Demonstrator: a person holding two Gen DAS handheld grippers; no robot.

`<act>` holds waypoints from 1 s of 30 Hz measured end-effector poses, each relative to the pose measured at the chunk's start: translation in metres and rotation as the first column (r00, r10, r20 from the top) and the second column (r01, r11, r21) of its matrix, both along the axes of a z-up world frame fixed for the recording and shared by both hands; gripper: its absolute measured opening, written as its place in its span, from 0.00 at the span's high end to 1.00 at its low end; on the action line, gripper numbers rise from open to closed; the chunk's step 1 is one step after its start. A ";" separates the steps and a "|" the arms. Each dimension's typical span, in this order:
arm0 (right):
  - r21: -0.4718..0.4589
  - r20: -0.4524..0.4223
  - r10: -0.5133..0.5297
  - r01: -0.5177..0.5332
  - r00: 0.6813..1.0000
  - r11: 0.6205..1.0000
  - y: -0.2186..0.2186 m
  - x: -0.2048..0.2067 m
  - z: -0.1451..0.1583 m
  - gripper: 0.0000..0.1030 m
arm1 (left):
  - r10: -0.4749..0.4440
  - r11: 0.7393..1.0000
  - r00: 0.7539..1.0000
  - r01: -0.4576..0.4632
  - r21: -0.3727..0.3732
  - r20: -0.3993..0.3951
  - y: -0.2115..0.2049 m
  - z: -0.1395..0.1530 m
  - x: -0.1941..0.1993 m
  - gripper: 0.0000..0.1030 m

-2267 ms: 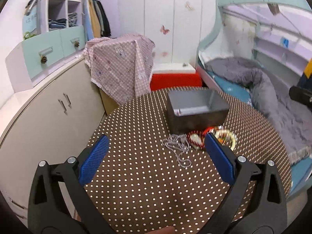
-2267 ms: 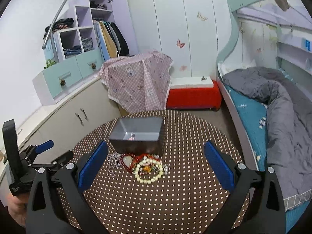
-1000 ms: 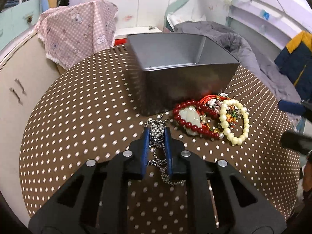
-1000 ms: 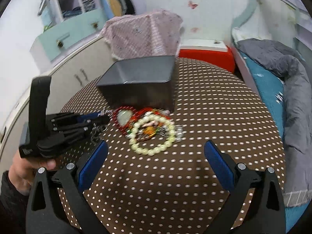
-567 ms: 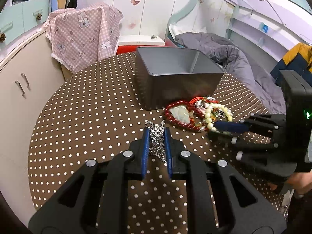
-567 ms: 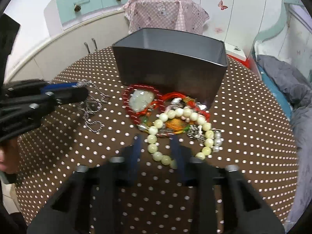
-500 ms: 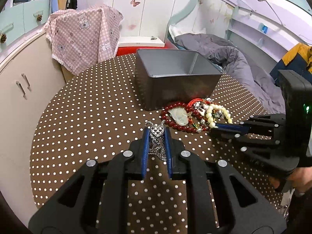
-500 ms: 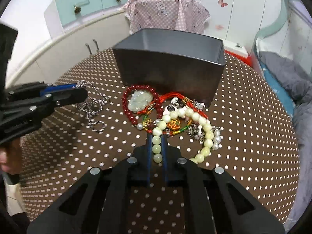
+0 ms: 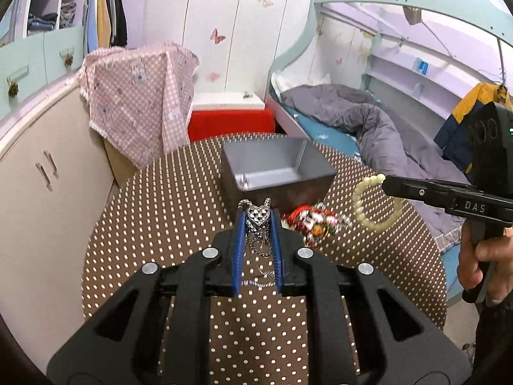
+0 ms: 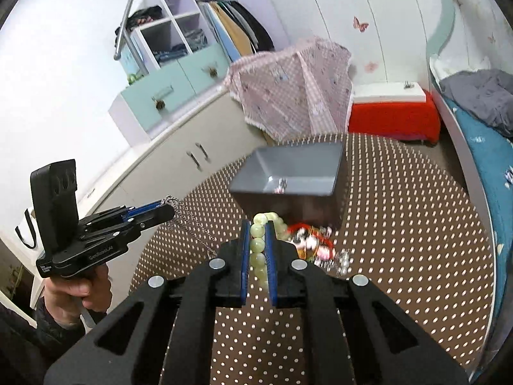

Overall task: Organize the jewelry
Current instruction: 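Lower the silver chain and cream bracelet into the grey box and release both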

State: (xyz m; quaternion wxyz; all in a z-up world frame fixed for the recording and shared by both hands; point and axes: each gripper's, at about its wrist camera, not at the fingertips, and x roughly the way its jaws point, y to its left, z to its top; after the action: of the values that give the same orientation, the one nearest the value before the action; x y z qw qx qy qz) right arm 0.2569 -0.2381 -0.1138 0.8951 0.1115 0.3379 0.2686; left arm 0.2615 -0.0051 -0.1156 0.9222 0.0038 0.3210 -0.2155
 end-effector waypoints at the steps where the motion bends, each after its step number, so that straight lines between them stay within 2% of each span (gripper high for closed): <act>1: -0.004 0.015 -0.003 0.003 1.000 1.000 0.000 -0.001 0.007 0.93 | 0.000 1.000 1.000 0.000 -0.004 0.008 0.001 0.004 0.000 0.85; 9: -0.021 0.146 -0.014 0.017 0.989 1.000 0.006 0.008 0.061 0.92 | -0.018 1.000 0.994 0.020 -0.021 0.111 0.002 0.050 0.002 0.85; 15: -0.026 0.230 -0.024 0.031 0.973 0.999 0.008 0.020 0.096 0.92 | -0.031 0.999 0.975 0.038 -0.024 0.221 -0.001 0.099 0.009 0.85; 19: -0.021 0.259 -0.030 0.037 0.965 0.999 0.008 0.031 0.111 0.92 | -0.036 0.999 0.965 0.045 -0.030 0.261 -0.007 0.120 0.018 0.85; 25: -0.021 0.259 -0.035 0.042 0.965 0.999 0.009 0.047 0.114 0.92 | -0.048 0.997 0.966 0.063 -0.052 0.254 -0.018 0.130 0.040 0.85; 30: -0.036 0.204 -0.036 0.044 0.978 0.998 0.013 0.071 0.095 0.92 | -0.063 0.996 0.975 0.075 -0.049 0.214 -0.033 0.123 0.061 0.85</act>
State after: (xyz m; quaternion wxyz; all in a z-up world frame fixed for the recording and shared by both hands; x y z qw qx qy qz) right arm 0.3278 -0.2255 -0.0191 0.9323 0.0723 0.2478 0.2535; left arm 0.3225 -0.0376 0.0073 0.9429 0.0117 0.2144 -0.2547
